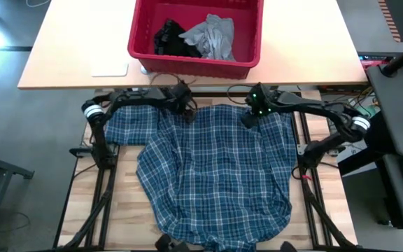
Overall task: Fold Laundry from Bin
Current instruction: Fold the blue patterned long sleeve shirt
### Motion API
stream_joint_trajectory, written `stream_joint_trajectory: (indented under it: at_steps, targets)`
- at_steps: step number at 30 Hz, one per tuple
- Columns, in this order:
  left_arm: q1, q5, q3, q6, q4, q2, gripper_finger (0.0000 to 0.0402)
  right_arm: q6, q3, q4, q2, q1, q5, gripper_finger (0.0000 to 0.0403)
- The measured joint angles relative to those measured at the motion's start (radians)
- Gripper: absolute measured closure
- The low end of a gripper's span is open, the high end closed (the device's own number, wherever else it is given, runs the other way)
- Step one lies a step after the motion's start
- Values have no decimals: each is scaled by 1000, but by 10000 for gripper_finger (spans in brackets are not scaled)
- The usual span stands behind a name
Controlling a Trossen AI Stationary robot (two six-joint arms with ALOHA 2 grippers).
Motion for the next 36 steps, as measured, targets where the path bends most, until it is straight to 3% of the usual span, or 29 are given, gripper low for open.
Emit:
stream_joint_trajectory:
  at_steps: [4,8,10,17,20,25,28,31,36]
  targets:
    - [-27,-1,2,11,6,75,227,-121,1,67,96,-20,-86,184]
    - [-55,-8,3,7,-2,73,353,-205,10,96,188,-24,-109,184]
    - [-75,-4,0,4,-16,48,387,-253,28,96,221,-23,-110,187]
    - [-252,-110,2,151,-18,-202,399,-289,178,-127,117,-2,-113,236]
    - [-356,-148,3,280,1,-262,399,-282,220,-103,59,-7,-129,236]
    - [-497,-152,-71,379,17,-228,398,-329,214,81,59,-20,-134,203]
    - [-545,-87,-131,333,56,-189,381,-305,156,204,73,-7,-138,190]
    - [-570,-25,-163,231,67,-166,348,-293,85,215,114,26,-140,188]
    - [-602,-13,-164,93,-6,-184,267,-246,-2,161,132,137,-138,196]
